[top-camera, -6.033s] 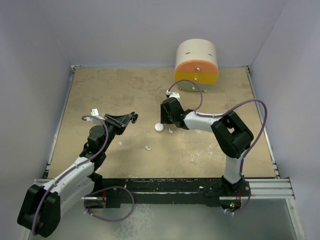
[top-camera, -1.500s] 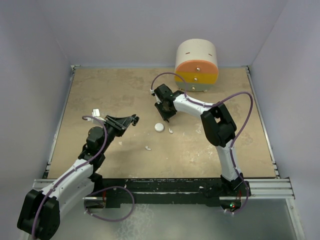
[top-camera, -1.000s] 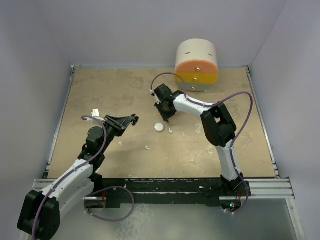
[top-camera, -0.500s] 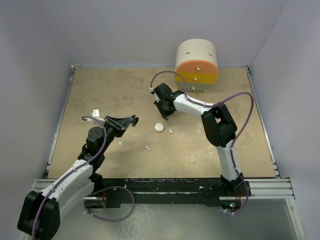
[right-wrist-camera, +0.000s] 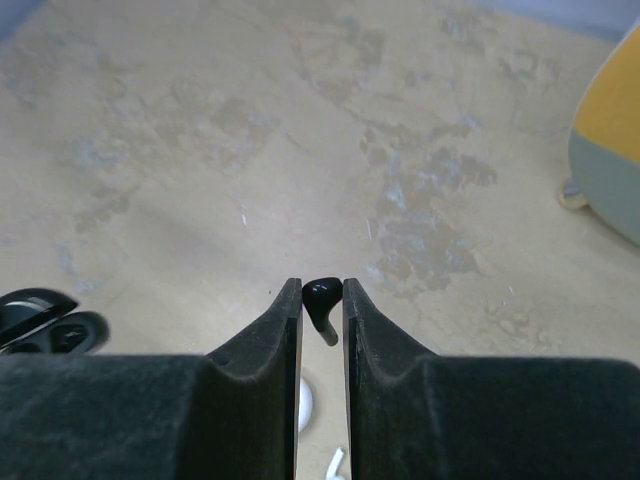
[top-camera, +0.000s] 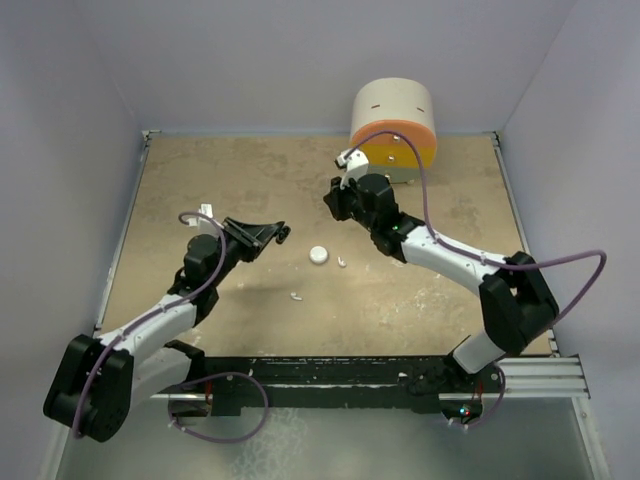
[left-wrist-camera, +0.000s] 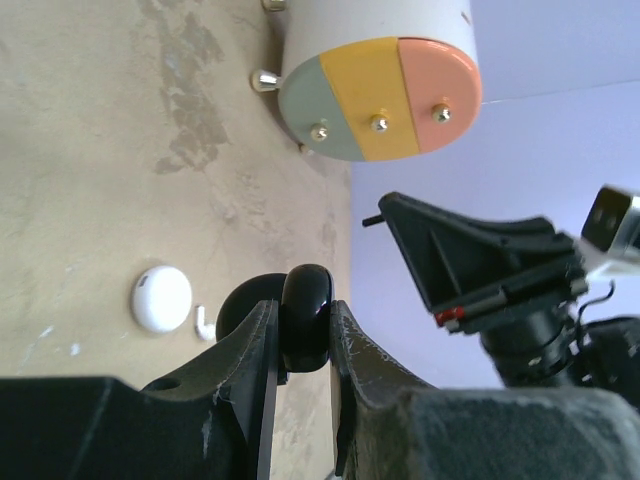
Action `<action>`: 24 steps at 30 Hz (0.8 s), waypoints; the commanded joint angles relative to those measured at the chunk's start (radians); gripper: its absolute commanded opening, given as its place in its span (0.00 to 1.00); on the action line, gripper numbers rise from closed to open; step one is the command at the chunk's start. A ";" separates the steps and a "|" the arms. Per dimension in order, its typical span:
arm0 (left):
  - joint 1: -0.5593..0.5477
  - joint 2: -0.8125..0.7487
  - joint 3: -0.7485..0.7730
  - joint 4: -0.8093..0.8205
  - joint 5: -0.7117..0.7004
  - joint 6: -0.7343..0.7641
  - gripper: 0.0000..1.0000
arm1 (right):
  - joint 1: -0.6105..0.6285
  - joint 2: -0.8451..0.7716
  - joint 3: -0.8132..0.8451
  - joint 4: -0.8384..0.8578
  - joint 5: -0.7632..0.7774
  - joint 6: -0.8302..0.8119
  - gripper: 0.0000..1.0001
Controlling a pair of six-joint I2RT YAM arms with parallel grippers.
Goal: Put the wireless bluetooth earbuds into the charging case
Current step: Pick up the earbud from the center of the board, then place the earbud in the charging case.
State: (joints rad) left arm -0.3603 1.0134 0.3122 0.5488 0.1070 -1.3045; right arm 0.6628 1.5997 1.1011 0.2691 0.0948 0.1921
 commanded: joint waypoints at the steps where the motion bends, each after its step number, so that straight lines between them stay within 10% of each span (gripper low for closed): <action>1: 0.005 0.085 0.088 0.178 0.056 -0.054 0.00 | 0.003 -0.127 -0.152 0.401 -0.043 0.012 0.00; 24: -0.045 0.416 0.220 0.430 0.058 -0.222 0.00 | 0.038 -0.161 -0.251 0.596 -0.162 0.052 0.00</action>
State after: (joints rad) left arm -0.3756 1.4086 0.4740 0.8761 0.1970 -1.4864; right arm 0.6796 1.4368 0.8375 0.7921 -0.0563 0.2363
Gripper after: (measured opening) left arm 0.219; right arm 0.200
